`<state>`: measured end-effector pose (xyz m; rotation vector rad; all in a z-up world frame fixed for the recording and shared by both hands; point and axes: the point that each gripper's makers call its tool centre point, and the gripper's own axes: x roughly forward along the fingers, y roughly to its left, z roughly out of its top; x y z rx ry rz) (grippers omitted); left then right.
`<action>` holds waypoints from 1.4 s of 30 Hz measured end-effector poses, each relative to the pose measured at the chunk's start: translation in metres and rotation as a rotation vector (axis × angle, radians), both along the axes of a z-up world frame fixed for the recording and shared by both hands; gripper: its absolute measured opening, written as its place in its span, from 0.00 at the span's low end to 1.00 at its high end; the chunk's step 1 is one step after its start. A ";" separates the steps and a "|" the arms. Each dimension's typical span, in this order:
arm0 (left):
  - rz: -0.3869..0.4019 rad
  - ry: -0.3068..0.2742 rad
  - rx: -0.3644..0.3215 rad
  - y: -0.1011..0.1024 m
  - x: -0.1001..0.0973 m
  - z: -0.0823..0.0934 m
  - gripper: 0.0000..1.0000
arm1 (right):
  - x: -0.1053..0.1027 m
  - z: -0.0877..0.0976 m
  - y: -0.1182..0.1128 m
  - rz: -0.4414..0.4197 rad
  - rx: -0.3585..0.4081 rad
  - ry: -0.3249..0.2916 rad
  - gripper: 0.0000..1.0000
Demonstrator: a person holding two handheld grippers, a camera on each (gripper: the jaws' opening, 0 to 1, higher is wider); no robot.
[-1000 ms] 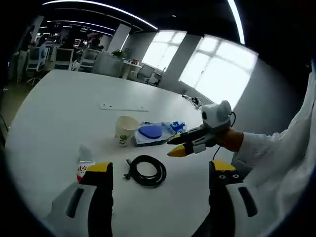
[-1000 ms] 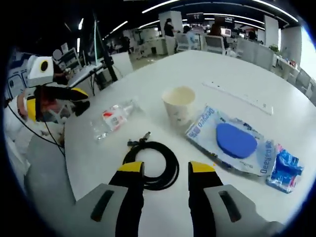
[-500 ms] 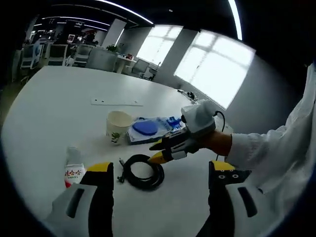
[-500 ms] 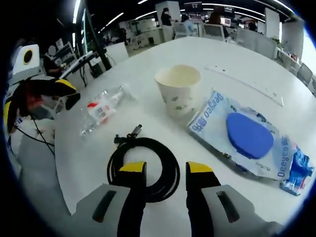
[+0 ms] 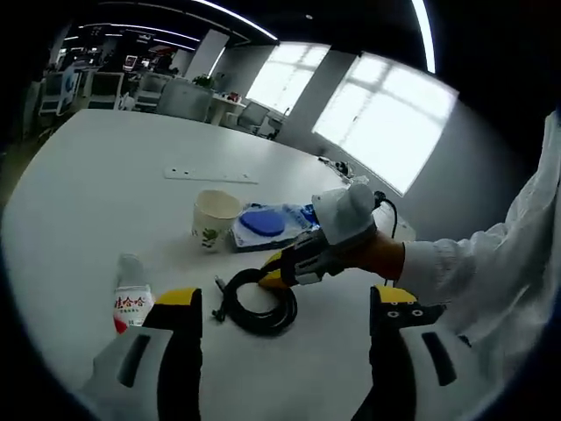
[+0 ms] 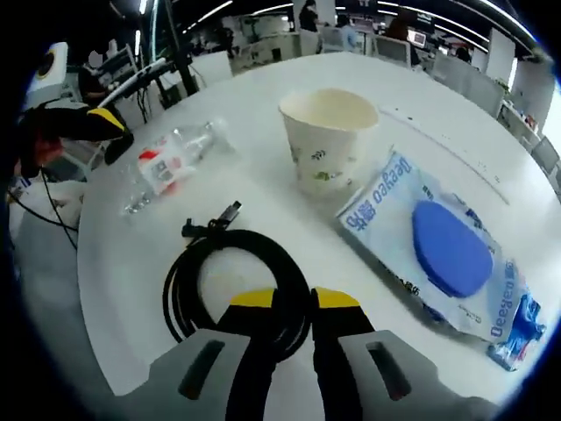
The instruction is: Arrange the tabletop items into an orderly group along one side of the table until the central work area is clear of visible clutter.
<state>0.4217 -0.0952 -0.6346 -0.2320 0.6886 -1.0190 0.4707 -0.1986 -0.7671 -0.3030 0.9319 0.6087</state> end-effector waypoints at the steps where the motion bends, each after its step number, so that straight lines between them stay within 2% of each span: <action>1: 0.001 0.002 0.000 0.000 0.000 -0.001 0.80 | 0.001 0.000 0.000 0.028 -0.037 -0.022 0.08; 2: 0.003 0.003 0.001 0.000 0.000 -0.001 0.79 | 0.003 0.000 -0.001 0.036 -0.062 -0.040 0.06; 4: 0.006 0.004 0.000 0.001 -0.001 -0.001 0.79 | 0.001 0.000 0.001 0.006 -0.035 -0.011 0.05; 6: 0.008 0.003 0.000 0.001 -0.001 0.000 0.79 | 0.001 0.000 0.000 0.006 -0.025 -0.021 0.04; 10: 0.016 0.003 0.001 0.004 -0.002 0.000 0.79 | 0.001 0.000 -0.001 -0.047 0.023 -0.018 0.03; 21: 0.038 0.005 0.004 0.011 -0.002 -0.001 0.79 | -0.010 0.004 0.008 -0.009 0.087 -0.013 0.02; 25: 0.041 0.006 0.005 0.012 -0.002 -0.001 0.79 | -0.012 0.009 0.008 0.000 0.104 -0.021 0.02; 32: 0.044 0.007 0.010 0.015 -0.003 -0.002 0.79 | -0.016 0.028 0.008 -0.013 0.178 -0.047 0.00; 42: 0.049 0.006 0.007 0.016 -0.003 0.000 0.79 | -0.026 0.044 0.014 0.036 0.208 -0.072 0.00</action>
